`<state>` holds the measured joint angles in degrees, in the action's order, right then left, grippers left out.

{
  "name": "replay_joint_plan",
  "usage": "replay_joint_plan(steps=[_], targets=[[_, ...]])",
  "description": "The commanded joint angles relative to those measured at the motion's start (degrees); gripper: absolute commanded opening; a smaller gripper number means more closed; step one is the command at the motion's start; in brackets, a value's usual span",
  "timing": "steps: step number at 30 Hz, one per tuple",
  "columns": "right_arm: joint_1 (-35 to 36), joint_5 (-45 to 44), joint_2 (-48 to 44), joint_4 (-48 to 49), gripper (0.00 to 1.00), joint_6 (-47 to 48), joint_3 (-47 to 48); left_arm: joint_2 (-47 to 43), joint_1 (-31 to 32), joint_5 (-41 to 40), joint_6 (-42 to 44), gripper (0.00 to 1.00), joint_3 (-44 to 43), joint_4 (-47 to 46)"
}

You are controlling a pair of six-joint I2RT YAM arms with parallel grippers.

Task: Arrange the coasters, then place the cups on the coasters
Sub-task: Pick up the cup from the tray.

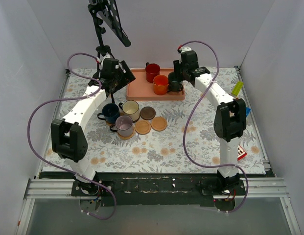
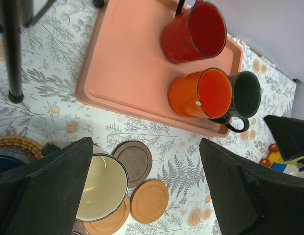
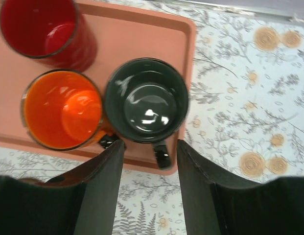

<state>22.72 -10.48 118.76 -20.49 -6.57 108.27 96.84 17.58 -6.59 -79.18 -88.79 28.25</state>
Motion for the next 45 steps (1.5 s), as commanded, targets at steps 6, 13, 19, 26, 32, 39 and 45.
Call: replay_joint_plan(steps=[6,13,19,26,32,39,45], targets=[[-5.9,0.5,3.0,1.1,0.54,0.0,2.0,0.2,1.2,1.1,-0.5,0.92,-2.7,0.2],[-6.8,5.5,6.3,3.4,0.54,3.1,5.4,-1.3,1.2,-0.2,0.3,0.92,-1.3,1.0],[-7.2,1.4,6.1,3.0,0.53,1.7,6.7,-2.0,1.2,-0.6,0.2,0.92,-0.3,1.9],[-7.3,4.2,3.3,9.8,0.53,3.0,4.0,-3.1,1.2,-1.8,-0.6,0.92,0.9,2.5],[-7.3,11.8,7.1,8.9,0.52,3.9,7.4,-2.9,1.2,-1.9,-0.4,0.92,0.8,3.0],[-7.7,15.5,11.0,7.4,0.52,4.5,8.7,-2.9,1.3,-2.3,-0.5,0.92,0.6,4.1],[-7.7,14.4,13.3,7.1,0.52,5.6,9.9,-3.0,1.4,-2.9,-0.4,0.92,-0.1,5.2]])
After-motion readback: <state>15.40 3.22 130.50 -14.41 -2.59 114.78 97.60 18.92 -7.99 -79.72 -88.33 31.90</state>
